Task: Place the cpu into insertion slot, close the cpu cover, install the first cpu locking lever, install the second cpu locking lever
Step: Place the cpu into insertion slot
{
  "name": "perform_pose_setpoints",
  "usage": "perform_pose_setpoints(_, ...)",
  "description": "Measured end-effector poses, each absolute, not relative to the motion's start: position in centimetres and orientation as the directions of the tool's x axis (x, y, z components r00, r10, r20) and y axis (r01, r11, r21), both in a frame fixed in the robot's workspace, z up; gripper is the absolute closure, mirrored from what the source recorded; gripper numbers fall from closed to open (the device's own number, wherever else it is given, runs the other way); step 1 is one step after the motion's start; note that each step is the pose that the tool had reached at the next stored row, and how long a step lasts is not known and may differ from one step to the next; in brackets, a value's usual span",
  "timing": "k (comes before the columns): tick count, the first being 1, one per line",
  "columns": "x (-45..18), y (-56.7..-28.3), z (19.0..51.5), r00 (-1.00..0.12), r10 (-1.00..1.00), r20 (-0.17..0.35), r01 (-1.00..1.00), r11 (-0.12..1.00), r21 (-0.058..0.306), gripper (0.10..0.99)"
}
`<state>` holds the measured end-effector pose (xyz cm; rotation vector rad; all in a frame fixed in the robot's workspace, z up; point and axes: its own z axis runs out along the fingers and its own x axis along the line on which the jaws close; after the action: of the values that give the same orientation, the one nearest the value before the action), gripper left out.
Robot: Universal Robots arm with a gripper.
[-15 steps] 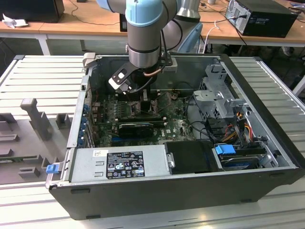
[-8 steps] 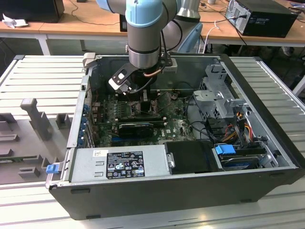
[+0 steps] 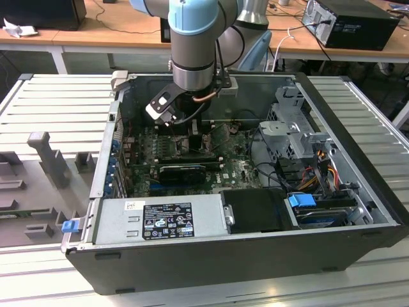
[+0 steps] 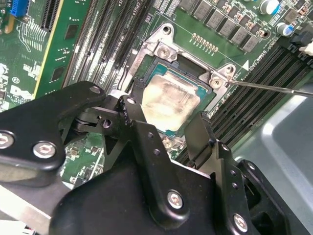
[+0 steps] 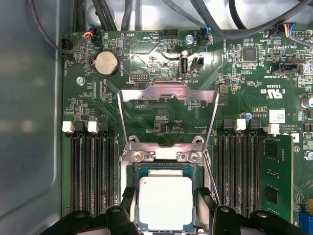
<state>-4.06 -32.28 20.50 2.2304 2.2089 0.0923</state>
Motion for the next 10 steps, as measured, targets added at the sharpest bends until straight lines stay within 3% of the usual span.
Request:
perform_pose_setpoints(2, -4.1, -32.3, 20.8, 0.009, 0.999, 0.041, 0.999, -0.011, 0.042, 0.482)
perform_pose_setpoints(10, -4.1, -32.3, 21.6, 0.009, 0.999, 0.041, 0.999, -0.011, 0.042, 0.980)
